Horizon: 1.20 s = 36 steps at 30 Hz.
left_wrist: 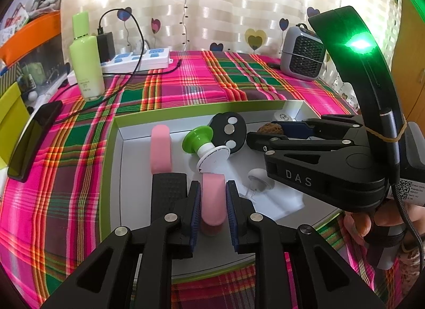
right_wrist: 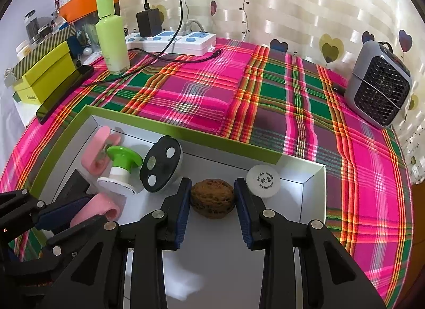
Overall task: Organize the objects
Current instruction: 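Lower and open the left tool releasing the pink clip while the right tool releases the walnut, then withdraw both tools from the tray toward the remaining walnut and clip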
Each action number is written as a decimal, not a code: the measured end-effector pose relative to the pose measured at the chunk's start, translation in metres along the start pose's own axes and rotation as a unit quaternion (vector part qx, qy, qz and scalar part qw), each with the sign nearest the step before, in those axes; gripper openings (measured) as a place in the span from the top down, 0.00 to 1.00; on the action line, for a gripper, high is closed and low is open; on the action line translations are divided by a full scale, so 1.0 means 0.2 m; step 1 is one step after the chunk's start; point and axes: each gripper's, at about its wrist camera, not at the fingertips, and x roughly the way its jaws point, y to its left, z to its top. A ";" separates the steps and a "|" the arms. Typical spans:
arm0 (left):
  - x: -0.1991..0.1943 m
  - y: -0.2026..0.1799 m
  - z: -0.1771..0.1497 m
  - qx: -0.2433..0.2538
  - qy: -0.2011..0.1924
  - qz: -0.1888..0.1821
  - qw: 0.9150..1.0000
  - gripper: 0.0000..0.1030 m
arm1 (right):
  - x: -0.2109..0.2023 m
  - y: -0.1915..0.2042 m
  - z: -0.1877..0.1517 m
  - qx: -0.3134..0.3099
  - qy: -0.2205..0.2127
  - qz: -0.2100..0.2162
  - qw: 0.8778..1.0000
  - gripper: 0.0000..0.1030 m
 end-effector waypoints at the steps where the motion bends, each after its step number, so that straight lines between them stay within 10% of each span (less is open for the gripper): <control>1: 0.00 0.00 0.00 0.000 0.000 -0.001 1.000 0.81 | 0.00 0.00 0.00 0.001 0.000 0.001 1.000 0.67; 36: -0.30 -0.06 -0.14 -0.006 -0.026 0.008 1.000 0.62 | -0.39 0.06 -0.19 0.053 -0.069 0.020 0.996 0.54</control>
